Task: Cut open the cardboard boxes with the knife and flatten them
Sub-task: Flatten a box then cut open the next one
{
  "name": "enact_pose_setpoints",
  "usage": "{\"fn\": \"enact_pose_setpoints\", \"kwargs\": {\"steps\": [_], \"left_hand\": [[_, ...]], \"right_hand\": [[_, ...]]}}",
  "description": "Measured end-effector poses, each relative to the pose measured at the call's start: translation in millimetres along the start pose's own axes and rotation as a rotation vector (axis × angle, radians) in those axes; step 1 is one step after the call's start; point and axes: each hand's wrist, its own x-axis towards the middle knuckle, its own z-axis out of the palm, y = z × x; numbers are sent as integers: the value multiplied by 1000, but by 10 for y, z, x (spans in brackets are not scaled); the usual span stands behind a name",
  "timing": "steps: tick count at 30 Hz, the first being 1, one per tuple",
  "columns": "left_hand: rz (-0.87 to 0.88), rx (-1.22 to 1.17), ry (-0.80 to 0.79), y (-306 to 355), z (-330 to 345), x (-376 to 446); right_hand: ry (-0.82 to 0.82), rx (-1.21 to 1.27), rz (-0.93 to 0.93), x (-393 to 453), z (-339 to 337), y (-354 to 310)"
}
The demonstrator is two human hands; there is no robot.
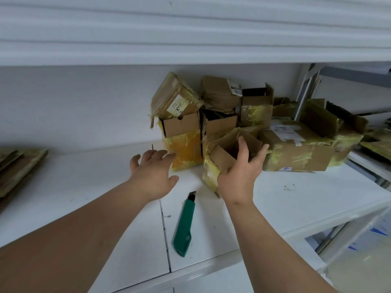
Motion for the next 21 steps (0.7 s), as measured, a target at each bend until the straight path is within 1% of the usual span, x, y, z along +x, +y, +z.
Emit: {"fn": "enact_pose_setpoints", "kwargs": {"steps": [2, 5, 6, 8, 12, 15, 18, 21], "left_hand": [[28, -3, -8, 30, -25, -20], [51, -16, -34, 49, -48, -84], [57, -22, -46, 44, -57, -113], [73, -36, -60, 11, -80, -172], [86, -87, -71, -105, -127, -268], [83, -153, -97, -218, -158, -365], [69, -303, -119, -358, -210, -483], [45, -627, -131, -542, -270, -659]], "right_hand": [[-11, 34, 76, 25, -60, -25], [4, 223, 341, 65, -161, -42], [-1, 263, 371, 44, -180, -40], [-30, 297, 352, -41, -194, -61], [50, 391, 375, -217, -191, -222], [81, 446, 368, -336, -169, -409], [52, 577, 444, -425, -110, -587], [-82, 782, 580, -542, -16, -703]]}}
